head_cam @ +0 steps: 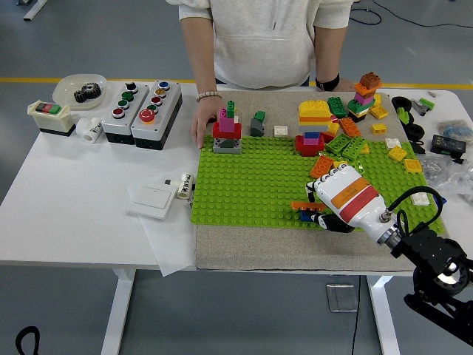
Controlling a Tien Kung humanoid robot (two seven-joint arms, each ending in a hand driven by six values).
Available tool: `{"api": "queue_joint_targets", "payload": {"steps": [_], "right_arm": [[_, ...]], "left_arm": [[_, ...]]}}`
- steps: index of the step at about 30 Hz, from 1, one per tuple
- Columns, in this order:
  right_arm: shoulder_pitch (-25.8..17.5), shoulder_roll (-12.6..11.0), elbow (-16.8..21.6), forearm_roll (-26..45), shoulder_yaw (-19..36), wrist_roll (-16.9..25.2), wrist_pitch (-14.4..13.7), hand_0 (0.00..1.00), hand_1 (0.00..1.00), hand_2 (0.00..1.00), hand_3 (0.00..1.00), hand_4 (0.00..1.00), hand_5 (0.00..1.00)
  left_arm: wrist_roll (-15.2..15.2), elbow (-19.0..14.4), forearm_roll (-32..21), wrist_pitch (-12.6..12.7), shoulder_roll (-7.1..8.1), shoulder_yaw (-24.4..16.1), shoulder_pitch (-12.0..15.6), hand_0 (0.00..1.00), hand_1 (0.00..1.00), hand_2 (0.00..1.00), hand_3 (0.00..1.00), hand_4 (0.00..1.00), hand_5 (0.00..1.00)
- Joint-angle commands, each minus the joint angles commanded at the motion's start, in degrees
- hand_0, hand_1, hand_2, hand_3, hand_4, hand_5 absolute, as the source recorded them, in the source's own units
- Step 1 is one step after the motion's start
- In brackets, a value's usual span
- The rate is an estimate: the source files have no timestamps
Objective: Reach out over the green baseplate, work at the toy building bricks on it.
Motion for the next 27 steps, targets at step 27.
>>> {"api": "queue_joint_targets", "payload": {"steps": [27], "right_arm": [[5.2, -1.2, -14.6, 0.0, 6.6, -2.6, 1.0, 0.270, 0.290, 0.376, 0.434, 0.523, 0.246]], "left_arm": [[-0.2, 0.0, -0.1, 0.0, 0.00, 0.1, -0.2, 0.659, 0.652, 0.686, 0.610, 0.665, 0.662]]}}
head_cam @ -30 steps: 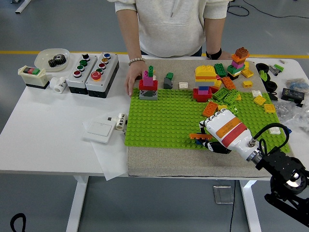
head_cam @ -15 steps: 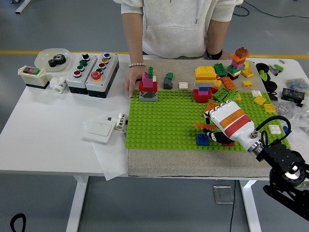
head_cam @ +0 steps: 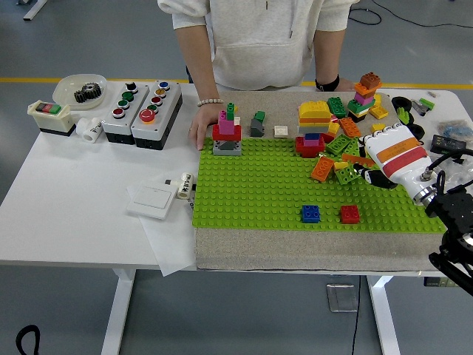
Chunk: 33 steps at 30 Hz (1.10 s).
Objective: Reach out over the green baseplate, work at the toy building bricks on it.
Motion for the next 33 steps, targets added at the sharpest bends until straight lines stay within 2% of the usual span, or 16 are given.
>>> {"api": "queue_joint_targets", "payload": {"steps": [4, 5, 7, 10, 11, 16, 17, 22, 23, 28, 29, 33], "right_arm": [[0.3, -0.6, -1.9, 0.0, 0.3, 0.8, 2.7, 0.270, 0.290, 0.376, 0.434, 0.523, 0.246], [0.3, -0.7, -2.3, 0.0, 0.5, 1.0, 3.5, 0.392, 0.405, 0.462, 0.508, 0.602, 0.268], [0.0, -1.0, -2.6, 0.0, 1.1, 1.4, 5.5, 0.392, 0.405, 0.462, 0.508, 0.602, 0.268], [-0.6, -1.5, -2.0, 0.8, 1.8, 2.4, 7.2, 0.392, 0.405, 0.462, 0.508, 0.602, 0.268], [-0.7, -1.6, -1.8, 1.3, 2.0, 2.6, 7.5, 0.628, 0.640, 0.728, 0.879, 0.932, 0.394], [-1.0, -2.1, -0.9, 4.0, 2.3, 4.5, 9.7, 0.628, 0.640, 0.728, 0.879, 0.932, 0.394], [-1.0, -2.1, -0.9, 4.4, 2.3, 4.8, 10.0, 0.748, 0.715, 0.817, 0.958, 0.998, 0.473], [-1.5, -2.4, -0.7, 5.3, 3.2, 5.8, 10.6, 0.748, 0.715, 0.817, 0.958, 0.998, 0.473], [-1.6, -2.5, -0.6, 5.3, 3.3, 5.8, 10.5, 0.773, 0.742, 0.851, 0.973, 0.998, 0.484], [-3.6, -4.3, 4.2, 5.1, 5.9, 6.0, 8.8, 0.773, 0.742, 0.851, 0.973, 0.998, 0.484], [-4.5, -5.2, 6.0, 5.5, 6.6, 6.2, 8.5, 0.703, 0.711, 0.777, 0.870, 0.998, 0.493], [-5.9, -7.0, 11.6, 6.3, 7.7, 6.3, 7.6, 0.703, 0.711, 0.777, 0.870, 0.998, 0.493]], "left_arm": [[0.0, 0.0, 0.0, 0.0, -0.01, 0.0, 0.0, 0.659, 0.652, 0.686, 0.610, 0.665, 0.662], [0.0, 0.0, -0.1, 0.0, -0.02, 0.1, 0.0, 0.661, 0.649, 0.686, 0.610, 0.665, 0.662], [-0.1, 0.0, -0.2, -0.1, -0.05, 0.1, 0.0, 0.661, 0.649, 0.686, 0.610, 0.665, 0.662], [-0.1, 0.0, -0.3, 0.0, -0.12, 0.2, 0.1, 0.661, 0.649, 0.686, 0.610, 0.665, 0.662], [-0.1, 0.0, -0.3, 0.1, -0.13, 0.2, 0.2, 0.660, 0.653, 0.684, 0.611, 0.665, 0.662], [-0.1, 0.0, -0.2, 0.0, -0.20, 0.2, 0.2, 0.660, 0.653, 0.684, 0.611, 0.665, 0.662], [-0.2, 0.0, -0.3, 0.0, -0.22, 0.2, 0.2, 0.664, 0.656, 0.684, 0.611, 0.665, 0.661], [-0.3, 0.0, -0.6, 0.0, -0.28, 0.4, 0.2, 0.664, 0.656, 0.684, 0.611, 0.665, 0.661], [-0.3, 0.0, -0.6, 0.0, -0.28, 0.4, 0.3, 0.660, 0.655, 0.684, 0.612, 0.665, 0.662], [-0.4, 0.0, -1.0, 0.3, -0.32, 0.6, 0.4, 0.660, 0.655, 0.684, 0.612, 0.665, 0.662], [-0.3, 0.1, -0.9, 0.4, -0.32, 0.5, 0.4, 0.658, 0.654, 0.684, 0.610, 0.663, 0.660], [-0.3, 0.1, -0.8, 0.5, -0.35, 0.5, 0.5, 0.658, 0.654, 0.684, 0.610, 0.663, 0.660]]}}
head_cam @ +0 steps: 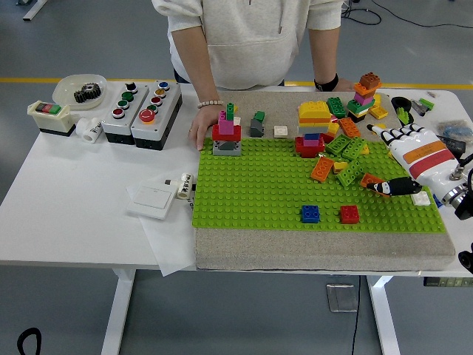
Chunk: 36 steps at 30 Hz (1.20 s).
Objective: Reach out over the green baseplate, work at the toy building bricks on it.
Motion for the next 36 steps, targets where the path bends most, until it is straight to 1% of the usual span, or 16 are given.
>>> {"api": "queue_joint_targets", "payload": {"steps": [1, 2, 3, 5, 7, 8, 10, 13, 14, 18, 23, 25, 26, 31, 32, 36], "right_arm": [[-0.7, -0.8, 2.0, 1.1, 0.4, 0.1, 0.0, 0.703, 0.711, 0.777, 0.870, 0.998, 0.493], [-1.1, -1.4, 3.6, 1.9, 0.6, 0.3, 0.2, 0.475, 0.578, 0.642, 0.668, 0.952, 0.447], [-1.6, -2.0, 5.8, 3.7, 0.6, 0.7, 0.9, 0.475, 0.578, 0.642, 0.668, 0.952, 0.447], [-2.4, -2.9, 8.8, 5.9, 0.2, 1.3, 2.4, 0.475, 0.578, 0.642, 0.668, 0.952, 0.447], [-3.0, -3.4, 10.7, 6.2, -0.3, 1.5, 4.6, 0.475, 0.578, 0.642, 0.668, 0.952, 0.447], [-3.2, -3.5, 11.3, 6.4, -0.7, 1.7, 5.5, 0.390, 0.476, 0.505, 0.539, 0.761, 0.276], [-3.5, -3.5, 11.7, 6.7, -1.6, 2.1, 6.8, 0.390, 0.476, 0.505, 0.539, 0.761, 0.276], [-3.7, -3.3, 11.6, 6.7, -2.6, 2.4, 7.4, 0.390, 0.476, 0.505, 0.539, 0.761, 0.276], [-3.7, -3.0, 11.4, 6.7, -3.3, 2.4, 7.5, 0.352, 0.398, 0.448, 0.491, 0.734, 0.257], [-3.6, -2.2, 10.4, 7.0, -4.6, 2.3, 7.6, 0.352, 0.398, 0.448, 0.491, 0.734, 0.257], [-3.6, -1.7, 9.1, 6.7, -5.0, 2.3, 8.0, 0.348, 0.384, 0.441, 0.488, 0.732, 0.269], [-3.8, -1.8, 9.1, 6.5, -4.9, 2.3, 8.3, 0.348, 0.384, 0.441, 0.488, 0.732, 0.269], [-3.8, -1.8, 9.1, 6.5, -4.9, 2.3, 8.3, 0.352, 0.399, 0.454, 0.515, 0.749, 0.286], [-4.5, -1.9, 9.9, 6.2, -4.4, 2.5, 8.5, 0.352, 0.399, 0.454, 0.515, 0.749, 0.286], [-4.6, -1.9, 10.1, 6.1, -4.2, 2.5, 8.5, 0.357, 0.456, 0.531, 0.604, 0.790, 0.316], [-4.7, -1.9, 10.6, 6.0, -3.9, 2.5, 9.0, 0.357, 0.456, 0.531, 0.604, 0.790, 0.316]], "left_arm": [[0.0, 0.0, 0.1, 0.0, -0.01, 0.0, 0.0, 0.658, 0.654, 0.684, 0.610, 0.663, 0.660], [0.0, 0.0, 0.1, 0.0, -0.02, 0.0, 0.0, 0.659, 0.650, 0.684, 0.609, 0.664, 0.661], [0.0, 0.0, 0.2, -0.1, -0.03, -0.1, 0.0, 0.659, 0.650, 0.684, 0.609, 0.664, 0.661], [0.0, 0.0, 0.3, -0.1, -0.06, -0.1, 0.0, 0.659, 0.650, 0.684, 0.609, 0.664, 0.661], [0.0, 0.0, 0.3, -0.2, -0.11, -0.1, 0.0, 0.659, 0.650, 0.684, 0.609, 0.664, 0.661], [-0.1, 0.0, 0.2, -0.2, -0.14, -0.1, 0.1, 0.659, 0.654, 0.684, 0.608, 0.663, 0.661], [-0.1, 0.0, 0.1, -0.3, -0.18, 0.0, 0.2, 0.659, 0.654, 0.684, 0.608, 0.663, 0.661], [-0.1, 0.0, 0.2, -0.4, -0.20, -0.1, 0.3, 0.659, 0.654, 0.684, 0.608, 0.663, 0.661], [-0.1, 0.0, 0.3, -0.3, -0.24, -0.1, 0.4, 0.658, 0.656, 0.683, 0.609, 0.663, 0.662], [-0.1, 0.0, 0.4, -0.4, -0.23, -0.3, 0.5, 0.658, 0.656, 0.683, 0.609, 0.663, 0.662], [-0.2, 0.0, 0.9, -0.7, -0.24, -0.5, 0.5, 0.659, 0.657, 0.683, 0.608, 0.663, 0.662], [-0.2, 0.0, 1.0, -0.7, -0.25, -0.6, 0.6, 0.659, 0.657, 0.683, 0.608, 0.663, 0.662], [-0.2, 0.0, 1.0, -0.7, -0.25, -0.6, 0.6, 0.660, 0.656, 0.681, 0.609, 0.663, 0.662], [-0.3, 0.0, 1.3, -0.8, -0.29, -0.8, 0.8, 0.660, 0.656, 0.681, 0.609, 0.663, 0.662], [-0.3, 0.0, 1.3, -0.8, -0.30, -0.8, 0.8, 0.659, 0.655, 0.682, 0.609, 0.663, 0.662], [-0.3, 0.0, 1.3, -0.9, -0.28, -0.7, 0.6, 0.659, 0.655, 0.682, 0.609, 0.663, 0.662]]}}
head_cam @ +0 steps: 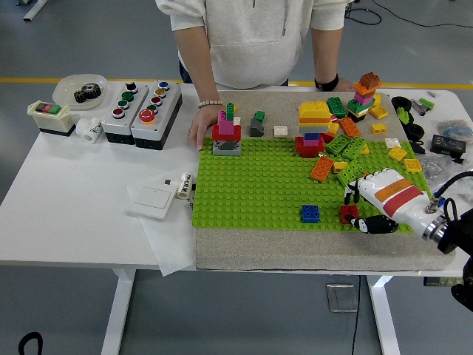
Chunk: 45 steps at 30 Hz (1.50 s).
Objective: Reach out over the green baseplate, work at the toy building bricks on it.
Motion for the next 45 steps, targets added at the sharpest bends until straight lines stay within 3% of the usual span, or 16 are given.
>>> {"api": "queue_joint_targets", "payload": {"steps": [1, 2, 9, 19, 20, 25, 26, 45], "right_arm": [[0.0, 0.0, 0.0, 0.0, 0.0, 0.0, 0.1, 0.357, 0.456, 0.531, 0.604, 0.790, 0.316], [-0.1, 0.0, 0.1, 0.0, 0.1, 0.0, 0.2, 0.369, 0.520, 0.618, 0.680, 0.840, 0.333], [-0.1, 0.1, -0.3, 0.0, 0.0, 0.1, 1.0, 0.371, 0.525, 0.635, 0.704, 0.852, 0.313], [1.0, 1.3, -4.6, 1.9, -1.5, 0.5, 0.2, 0.363, 0.522, 0.627, 0.694, 0.844, 0.309], [1.3, 1.5, -5.4, 2.3, -1.9, 0.8, 0.1, 0.342, 0.497, 0.575, 0.581, 0.772, 0.280], [1.5, 2.0, -6.8, 3.1, -2.3, 1.5, -0.5, 0.342, 0.497, 0.575, 0.581, 0.772, 0.280], [1.6, 2.0, -7.1, 3.2, -2.4, 1.6, -0.5, 0.326, 0.456, 0.525, 0.531, 0.721, 0.269], [1.6, 2.3, -8.9, 3.8, -2.6, 2.8, 0.1, 0.259, 0.387, 0.455, 0.480, 0.696, 0.305]], "left_arm": [[0.0, 0.0, 0.0, 0.0, 0.00, 0.0, 0.0, 0.659, 0.655, 0.682, 0.609, 0.663, 0.662], [0.0, 0.0, 0.0, 0.0, 0.02, 0.0, 0.0, 0.656, 0.655, 0.680, 0.609, 0.663, 0.662], [0.0, 0.0, -0.3, 0.2, 0.13, 0.3, -0.2, 0.654, 0.648, 0.679, 0.609, 0.663, 0.662], [-0.1, 0.0, -0.8, 0.3, 0.11, 0.5, -0.4, 0.655, 0.649, 0.679, 0.609, 0.663, 0.663], [-0.1, 0.0, -0.8, 0.3, 0.10, 0.5, -0.4, 0.657, 0.651, 0.679, 0.608, 0.662, 0.663], [-0.1, 0.0, -0.9, 0.3, 0.08, 0.6, -0.5, 0.657, 0.651, 0.679, 0.608, 0.662, 0.663], [-0.1, -0.1, -1.0, 0.3, 0.09, 0.7, -0.5, 0.657, 0.650, 0.678, 0.608, 0.662, 0.663], [-0.2, -0.1, -1.4, 0.3, 0.09, 1.0, -0.5, 0.658, 0.652, 0.679, 0.608, 0.662, 0.661]]}}
